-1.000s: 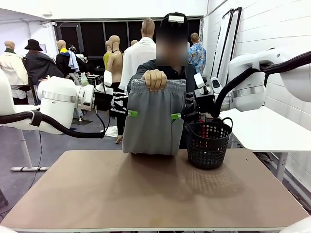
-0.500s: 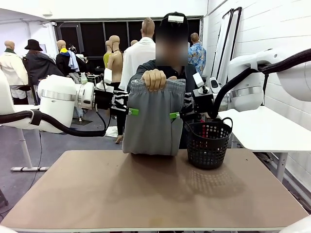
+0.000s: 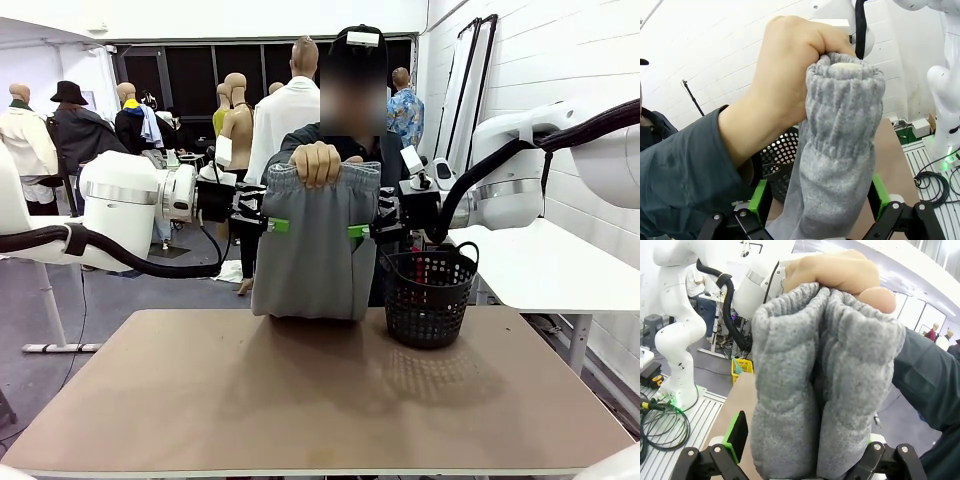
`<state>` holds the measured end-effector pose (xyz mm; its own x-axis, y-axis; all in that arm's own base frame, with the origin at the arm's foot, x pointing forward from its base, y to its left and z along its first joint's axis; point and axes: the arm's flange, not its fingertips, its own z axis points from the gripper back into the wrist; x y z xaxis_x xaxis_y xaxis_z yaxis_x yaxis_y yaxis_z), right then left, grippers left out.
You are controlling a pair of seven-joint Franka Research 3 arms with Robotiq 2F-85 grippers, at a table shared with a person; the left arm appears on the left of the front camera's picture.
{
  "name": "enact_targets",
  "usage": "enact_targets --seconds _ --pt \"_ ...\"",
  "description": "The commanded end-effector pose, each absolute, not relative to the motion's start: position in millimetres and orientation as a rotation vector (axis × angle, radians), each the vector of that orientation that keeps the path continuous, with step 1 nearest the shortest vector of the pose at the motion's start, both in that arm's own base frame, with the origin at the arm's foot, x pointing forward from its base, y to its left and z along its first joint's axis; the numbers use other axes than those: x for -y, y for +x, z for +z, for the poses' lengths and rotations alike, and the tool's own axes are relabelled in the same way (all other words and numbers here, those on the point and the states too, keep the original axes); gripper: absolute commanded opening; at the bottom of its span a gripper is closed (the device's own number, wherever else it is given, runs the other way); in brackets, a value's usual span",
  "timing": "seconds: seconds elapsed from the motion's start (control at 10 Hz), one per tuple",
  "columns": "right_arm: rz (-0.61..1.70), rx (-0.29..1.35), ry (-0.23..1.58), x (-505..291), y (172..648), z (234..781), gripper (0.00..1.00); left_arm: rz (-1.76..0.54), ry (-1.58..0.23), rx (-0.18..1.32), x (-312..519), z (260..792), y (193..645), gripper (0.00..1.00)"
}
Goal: Fold the training pants.
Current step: Grab both ends of the Training pants handed by a person.
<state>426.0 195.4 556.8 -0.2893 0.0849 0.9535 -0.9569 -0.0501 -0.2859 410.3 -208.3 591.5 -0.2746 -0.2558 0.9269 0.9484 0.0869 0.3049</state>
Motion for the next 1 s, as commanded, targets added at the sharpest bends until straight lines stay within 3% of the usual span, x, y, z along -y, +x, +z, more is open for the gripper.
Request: enact_targets --seconds 0.0,0.1,0.2,0.6,0.7,0.9 --pt "1.471 1.354 1.043 -197.8 431.8 559.2 1.00 -1.401 -0.810 1.295 209.3 595.7 409.2 1.00" --pt "1.465 1.333 1.058 -197.7 432.8 558.5 1.00 -1.404 -0.842 1.290 209.3 594.7 410.0 1.00" --pt "1.463 1.335 1.068 -197.9 432.4 559.4 0.86 -1.409 -0.840 1.287 210.0 594.0 409.5 0.84" --pt "1.416 1.349 1.129 -198.8 440.2 558.2 0.06 -1.385 -0.853 1.279 208.2 591.2 415.1 0.05" --pt "1.415 1.343 1.143 -199.9 442.4 558.6 0.00 -1.382 -0.861 1.271 207.7 590.1 416.5 0.00" --pt "1.409 1.339 1.183 -200.8 446.4 558.5 0.00 -1.372 -0.882 1.260 207.4 588.5 420.1 0.00"
